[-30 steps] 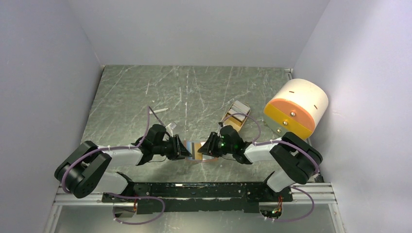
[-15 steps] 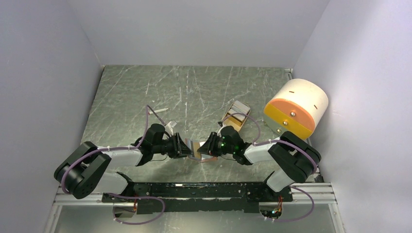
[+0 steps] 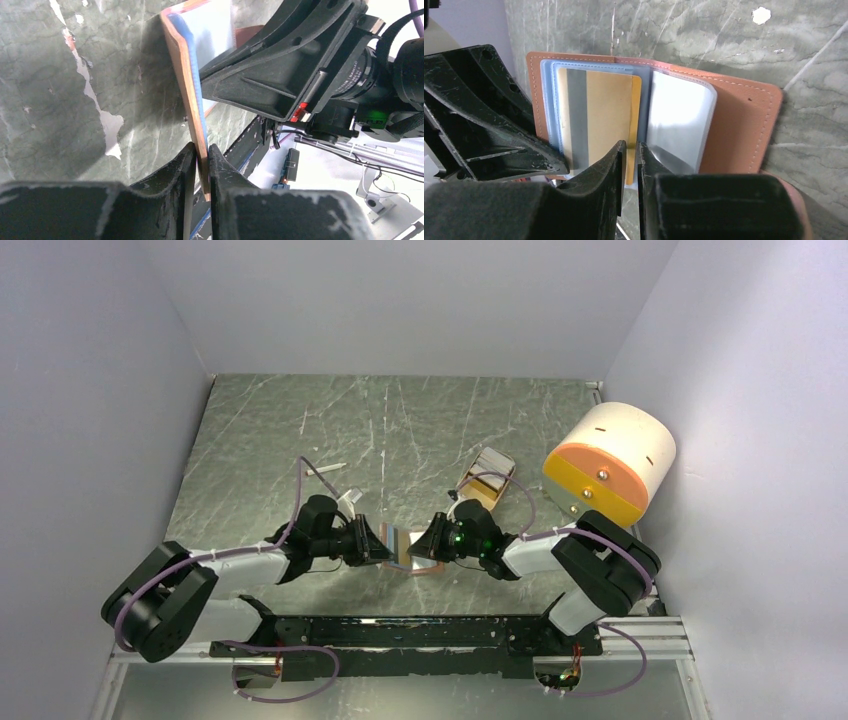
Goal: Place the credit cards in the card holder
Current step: Insert the credit card into the card holder, then turn over the card slot in the card holder.
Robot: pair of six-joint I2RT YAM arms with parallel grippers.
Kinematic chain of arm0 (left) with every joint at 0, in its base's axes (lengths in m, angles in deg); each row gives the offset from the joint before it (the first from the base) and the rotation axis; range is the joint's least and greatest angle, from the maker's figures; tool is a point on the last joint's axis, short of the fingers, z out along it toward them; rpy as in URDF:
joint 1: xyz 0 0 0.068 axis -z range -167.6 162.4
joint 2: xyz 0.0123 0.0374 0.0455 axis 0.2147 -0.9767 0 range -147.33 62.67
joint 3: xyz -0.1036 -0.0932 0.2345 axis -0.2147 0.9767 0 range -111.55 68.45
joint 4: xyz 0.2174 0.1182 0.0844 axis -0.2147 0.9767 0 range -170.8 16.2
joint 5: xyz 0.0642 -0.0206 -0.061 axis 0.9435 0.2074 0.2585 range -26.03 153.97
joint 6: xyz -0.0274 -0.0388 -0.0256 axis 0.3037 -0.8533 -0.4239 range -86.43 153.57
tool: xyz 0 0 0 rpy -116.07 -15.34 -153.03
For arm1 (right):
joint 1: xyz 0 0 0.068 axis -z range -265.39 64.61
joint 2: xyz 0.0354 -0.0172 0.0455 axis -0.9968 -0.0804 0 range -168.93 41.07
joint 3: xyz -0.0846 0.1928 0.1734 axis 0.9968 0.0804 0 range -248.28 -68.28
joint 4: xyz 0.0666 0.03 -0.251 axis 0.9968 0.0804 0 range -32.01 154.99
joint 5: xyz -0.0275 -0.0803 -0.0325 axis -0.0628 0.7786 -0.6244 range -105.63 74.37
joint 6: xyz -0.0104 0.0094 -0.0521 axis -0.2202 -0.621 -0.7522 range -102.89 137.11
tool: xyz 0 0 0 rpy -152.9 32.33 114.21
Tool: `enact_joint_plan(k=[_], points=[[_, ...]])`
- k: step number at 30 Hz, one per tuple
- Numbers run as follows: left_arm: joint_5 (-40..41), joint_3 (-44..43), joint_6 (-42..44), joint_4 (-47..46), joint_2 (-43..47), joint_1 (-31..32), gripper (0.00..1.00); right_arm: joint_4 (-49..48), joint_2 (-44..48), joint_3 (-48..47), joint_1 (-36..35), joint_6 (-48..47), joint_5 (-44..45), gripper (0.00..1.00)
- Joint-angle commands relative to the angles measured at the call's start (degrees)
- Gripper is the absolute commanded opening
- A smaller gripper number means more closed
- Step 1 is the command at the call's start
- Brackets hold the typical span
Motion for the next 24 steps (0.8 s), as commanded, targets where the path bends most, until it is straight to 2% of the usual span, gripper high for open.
enact_joint_plan(k=[1,9,14,19,22,24], points=[[-0.97,-1.15,2.01,-1.46,2.01,0.49,0.23,0.44,0.21,0.33,-0.17,-1.52,0.69,0.17],[-3.0,-0.37,1.28,-4.88,1.26,0.41,0.23,-0.66,0.52,1.04,-0.2,-0.76,0.61,0.16],[-3.56,0.53,0.66,-7.23,1.08,0.48,0.3,-1.48,0.28,1.55,-0.21,-0.25,0.33,0.16],[-3.08,0.36,0.93,-6.92,1.85,0.43,0.22,-2.41,-0.49,1.83,-0.42,0.09,0.1,0.16],[-2.71,0.21,1.43,-6.12,1.69,0.43,0.1,-2.78,-0.64,2.01,-0.46,0.2,0.18,0.16],[-2.5,-0.06,1.77,-5.42,1.39,0.48,0.09,-2.58,-0.64,1.97,-0.5,0.01,0.18,0.16]])
